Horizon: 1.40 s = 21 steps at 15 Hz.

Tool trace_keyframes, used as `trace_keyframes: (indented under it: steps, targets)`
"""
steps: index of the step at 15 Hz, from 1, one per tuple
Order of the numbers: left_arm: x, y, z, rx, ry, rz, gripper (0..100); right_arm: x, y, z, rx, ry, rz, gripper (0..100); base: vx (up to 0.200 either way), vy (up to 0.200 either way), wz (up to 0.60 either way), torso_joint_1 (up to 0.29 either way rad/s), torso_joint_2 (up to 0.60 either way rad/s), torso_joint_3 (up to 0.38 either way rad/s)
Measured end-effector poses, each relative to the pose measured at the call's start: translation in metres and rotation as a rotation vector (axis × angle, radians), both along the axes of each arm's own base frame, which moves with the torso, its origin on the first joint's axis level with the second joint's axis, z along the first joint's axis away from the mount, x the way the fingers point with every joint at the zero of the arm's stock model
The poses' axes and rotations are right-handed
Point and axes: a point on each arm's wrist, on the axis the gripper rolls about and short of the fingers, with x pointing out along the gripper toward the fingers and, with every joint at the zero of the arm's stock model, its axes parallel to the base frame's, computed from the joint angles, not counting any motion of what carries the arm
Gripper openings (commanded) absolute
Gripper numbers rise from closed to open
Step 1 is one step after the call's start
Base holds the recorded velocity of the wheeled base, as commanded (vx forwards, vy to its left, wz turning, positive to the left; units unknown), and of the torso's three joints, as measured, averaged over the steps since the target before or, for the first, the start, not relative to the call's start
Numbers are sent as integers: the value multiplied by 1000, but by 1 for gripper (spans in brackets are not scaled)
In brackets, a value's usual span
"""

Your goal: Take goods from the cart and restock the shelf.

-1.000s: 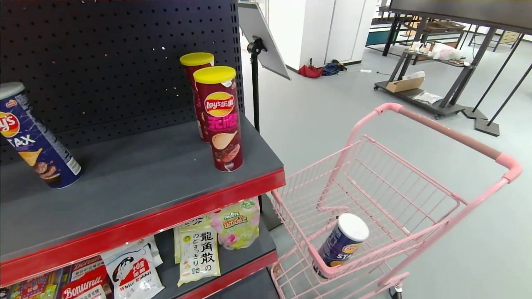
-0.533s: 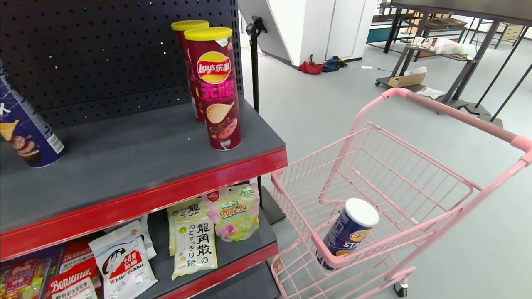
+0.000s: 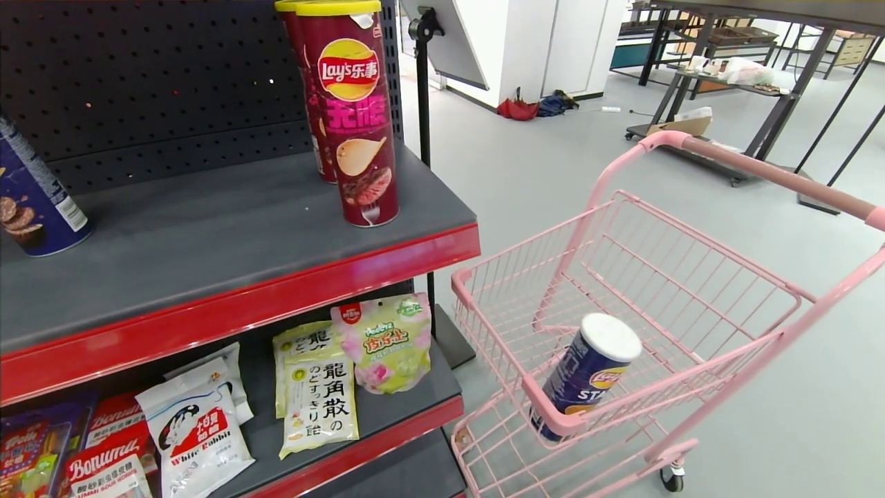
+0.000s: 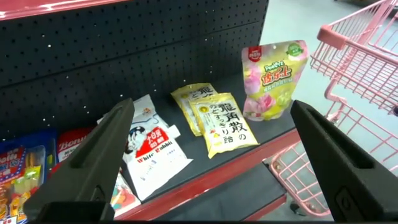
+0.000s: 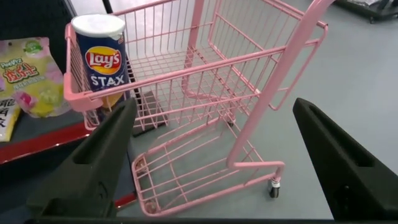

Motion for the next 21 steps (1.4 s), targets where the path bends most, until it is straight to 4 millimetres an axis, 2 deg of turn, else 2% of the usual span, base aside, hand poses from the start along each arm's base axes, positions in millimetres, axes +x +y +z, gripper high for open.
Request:
trace_keyframes:
  steps: [4,6,8,10,12,16,21]
  targets:
    - [0,0,0,0,1,0,100,-1,0,3,6,-12,-2,100,0,0,0,0,0,0]
    - [0,0,0,-1,1,0,100,-3,0,23,43,-44,5,100,0,0,0,0,0,0]
    - [0,0,0,1,2,0,100,3,1,52,68,-15,53,100,0,0,0,0,0,0]
    - [0,0,0,1,1,0,100,26,2,74,85,73,120,100,0,0,0,0,0,0]
    - [0,0,0,1,0,0,100,56,7,81,99,154,214,100,0,0,0,0,0,0]
    - [0,0,0,1,1,-2,100,99,23,61,92,399,353,100,0,0,0,0,0,0]
    - [0,0,0,1,0,-2,100,159,45,56,104,452,435,100,0,0,0,0,0,0]
